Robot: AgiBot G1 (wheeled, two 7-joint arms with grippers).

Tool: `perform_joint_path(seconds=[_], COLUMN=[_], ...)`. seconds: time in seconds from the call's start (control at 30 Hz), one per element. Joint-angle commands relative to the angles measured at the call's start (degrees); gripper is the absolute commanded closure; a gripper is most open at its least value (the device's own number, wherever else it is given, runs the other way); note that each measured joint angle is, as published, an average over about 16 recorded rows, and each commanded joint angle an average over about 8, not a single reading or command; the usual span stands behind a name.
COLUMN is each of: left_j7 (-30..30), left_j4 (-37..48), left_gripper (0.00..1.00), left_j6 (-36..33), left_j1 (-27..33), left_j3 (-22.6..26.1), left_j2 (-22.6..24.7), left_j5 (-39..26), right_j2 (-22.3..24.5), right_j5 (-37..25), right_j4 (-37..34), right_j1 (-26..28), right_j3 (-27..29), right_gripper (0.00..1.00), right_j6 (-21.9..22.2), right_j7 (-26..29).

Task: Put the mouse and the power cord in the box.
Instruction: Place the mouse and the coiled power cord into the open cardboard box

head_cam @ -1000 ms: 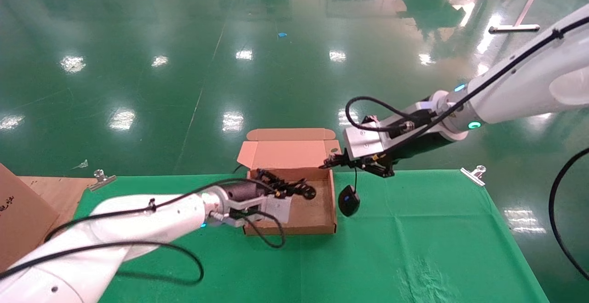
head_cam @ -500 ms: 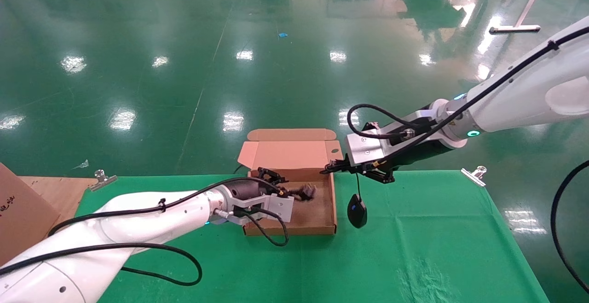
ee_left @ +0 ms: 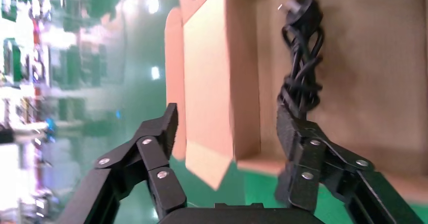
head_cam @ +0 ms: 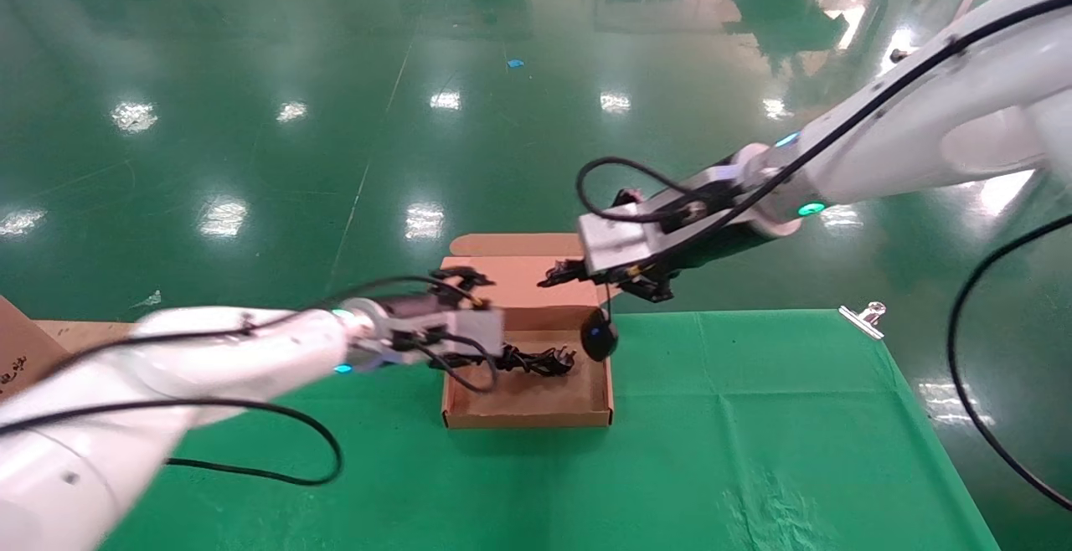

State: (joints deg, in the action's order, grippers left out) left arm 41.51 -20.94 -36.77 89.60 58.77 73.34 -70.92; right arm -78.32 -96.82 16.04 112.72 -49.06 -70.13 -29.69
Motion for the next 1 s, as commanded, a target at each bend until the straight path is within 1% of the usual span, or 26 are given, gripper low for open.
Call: perform_joint_path(seconds=[0.03,0.17,0.27,0.4,0.47,0.53,0.57,0.7,0.8,0.83,1.0], left_j7=[-0.19,3.22,6.45,9.56,10.51,11.33,11.69,12.74,13.16,13.22,13.26], left_j4=[1.24,0.71,1.01,2.91,3.94,5.00,5.52,7.05,7.72,7.82,7.99], left_gripper=[0.00,0.00,0.00,0.00,0.00,0.00,0.00,0.00,0.00,0.00,0.00], left_j6=[-1.75,-11.02,-15.85,-18.33,-19.30,-19.83,-20.05,-21.03,-21.74,-21.90,-21.94], left_j1=[0.93,1.16,0.64,0.17,0.22,0.43,0.55,0.90,1.05,1.07,1.13], left_j3=[-0.74,-3.61,-5.68,-7.29,-7.66,-7.84,-7.91,-8.12,-8.25,-8.28,-8.34], left_j2=[-1.06,-6.95,-10.33,-11.83,-11.81,-11.53,-11.38,-11.09,-11.10,-11.14,-11.08], left_j5=[1.55,6.25,9.40,11.67,12.24,12.48,12.58,12.89,13.11,13.17,13.29], right_j2=[-0.23,-0.42,-0.48,-0.49,-0.49,-0.49,-0.49,-0.48,-0.47,-0.47,-0.45], right_j5=[0.07,1.20,2.18,3.29,3.76,4.22,4.48,5.29,5.74,5.82,5.97], right_j4=[2.31,8.19,12.08,15.56,16.68,17.49,17.83,18.79,19.23,19.32,19.37], right_j1=[-0.78,-3.72,-6.36,-9.69,-10.91,-11.75,-12.08,-13.09,-13.66,-13.78,-13.97], right_j3=[-0.67,-3.69,-6.36,-10.12,-12.14,-14.18,-15.20,-18.38,-19.88,-20.11,-20.39], right_gripper=[1.00,1.00,1.00,1.00,1.00,1.00,0.94,0.44,0.07,0.00,0.00], right_j6=[0.65,4.98,10.46,18.66,21.96,24.37,25.34,27.94,29.08,29.30,29.53], right_j7=[1.32,5.17,7.70,10.28,11.36,12.38,12.87,14.27,14.80,14.86,14.92])
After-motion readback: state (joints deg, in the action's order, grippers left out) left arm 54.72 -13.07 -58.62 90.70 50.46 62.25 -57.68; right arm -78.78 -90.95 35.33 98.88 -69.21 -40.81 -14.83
